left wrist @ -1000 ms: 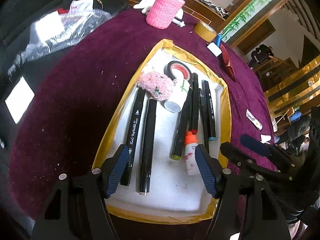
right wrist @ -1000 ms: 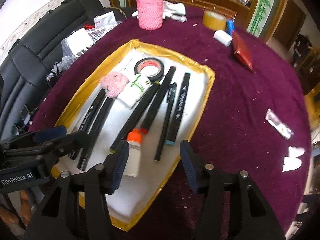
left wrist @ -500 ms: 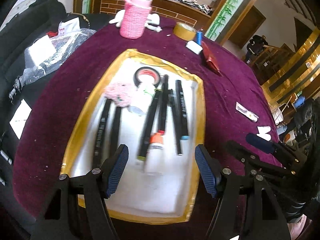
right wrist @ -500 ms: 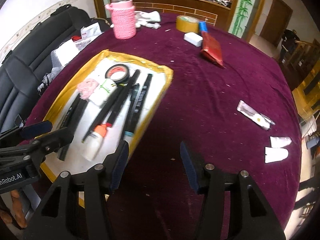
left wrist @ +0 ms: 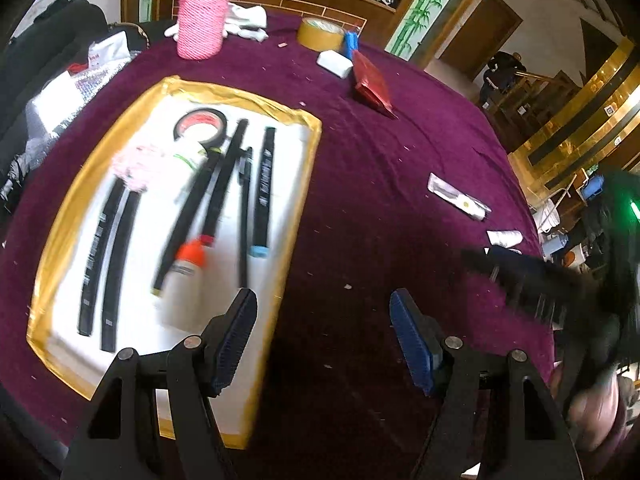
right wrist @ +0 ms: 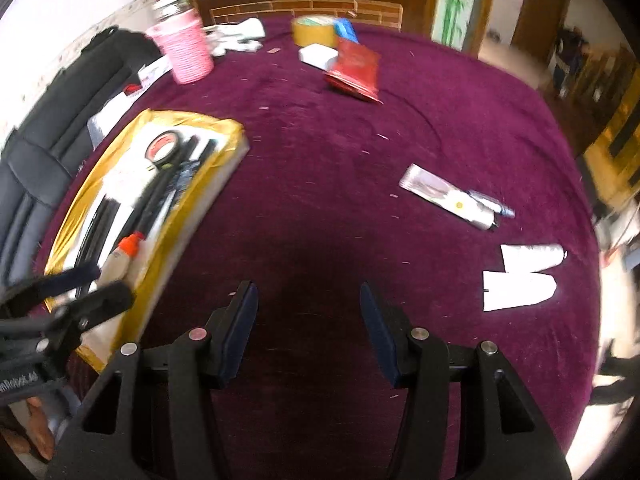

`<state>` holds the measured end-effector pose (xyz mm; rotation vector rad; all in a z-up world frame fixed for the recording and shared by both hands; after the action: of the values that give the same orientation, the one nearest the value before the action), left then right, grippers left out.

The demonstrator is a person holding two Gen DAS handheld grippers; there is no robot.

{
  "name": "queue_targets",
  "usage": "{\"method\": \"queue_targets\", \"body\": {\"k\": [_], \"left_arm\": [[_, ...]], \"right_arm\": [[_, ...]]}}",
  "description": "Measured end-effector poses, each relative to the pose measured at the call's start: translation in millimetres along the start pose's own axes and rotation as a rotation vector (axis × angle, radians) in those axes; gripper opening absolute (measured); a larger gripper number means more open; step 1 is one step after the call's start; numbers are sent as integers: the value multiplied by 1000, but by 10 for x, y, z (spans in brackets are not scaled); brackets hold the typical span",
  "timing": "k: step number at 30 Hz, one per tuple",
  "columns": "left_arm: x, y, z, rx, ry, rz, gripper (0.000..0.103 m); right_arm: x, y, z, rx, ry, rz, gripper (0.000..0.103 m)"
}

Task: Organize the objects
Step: 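Move both open grippers over the carpet toward the scattered tubes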

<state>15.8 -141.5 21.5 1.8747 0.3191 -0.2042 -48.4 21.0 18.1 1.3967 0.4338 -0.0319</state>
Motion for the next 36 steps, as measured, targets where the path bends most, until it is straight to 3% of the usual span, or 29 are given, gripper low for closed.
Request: {"method": "queue_targets", "body": {"k": [4,7,10,15,18,20,22,24,26,30,32,34,36], "left_arm": [[99,-94,-103,-2,11,16,63],[154,-157,-95,-14,39,28,63],[202,-200,-69,-27,79,38,63],[220,-206,-66,-42,120,36,63],[205,-183,-109,-47,113,24,63],[198,-182,-137,-48,108,21,63],[192,-213,-141,-47,117,29,63],[188,-246,-146,-38,127,35,63],[186,-287,-159,-34,130,42,63],[184,-407,-227,-10,138,67,63],[167,-463,-311,16,132,80,63],[133,-490,-437,26,95,77,63],[71,-515,-665,37,8,61,63]], "right_arm": [[-320,-83,-1015,-141,-234,41,52],[-540,-215,-1414,-249,-295,73,52],[-737,-395,-1365,-348,-243,122,52],[-997,-769,-1163,-347,-154,183,53],[-1114,-793,-1173,-280,-117,150,52],[-1145,-822,-1183,-301,-117,158,52],[-1118,-915,-1272,-246,-132,198,52],[-1061,-915,-1287,-277,-151,212,53],[-911,-900,-1217,-344,-168,273,53],[-396,-830,-700,-635,-155,457,53],[-271,-735,-541,-760,-160,498,54],[-318,-510,-641,-817,-204,395,54],[-371,-377,-904,-751,-253,287,54]]}}
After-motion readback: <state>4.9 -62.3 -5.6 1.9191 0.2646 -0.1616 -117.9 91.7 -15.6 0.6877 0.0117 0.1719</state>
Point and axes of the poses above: each gripper's, at about its wrist camera, not at the fingertips, and y roughly against the way its jaws point, z to its left, x to its underside, the point moved 7 cm from there along -y, roughly the way its jaws point, and after that the axes turned 7 degrees about z, right-handed, at the moved point
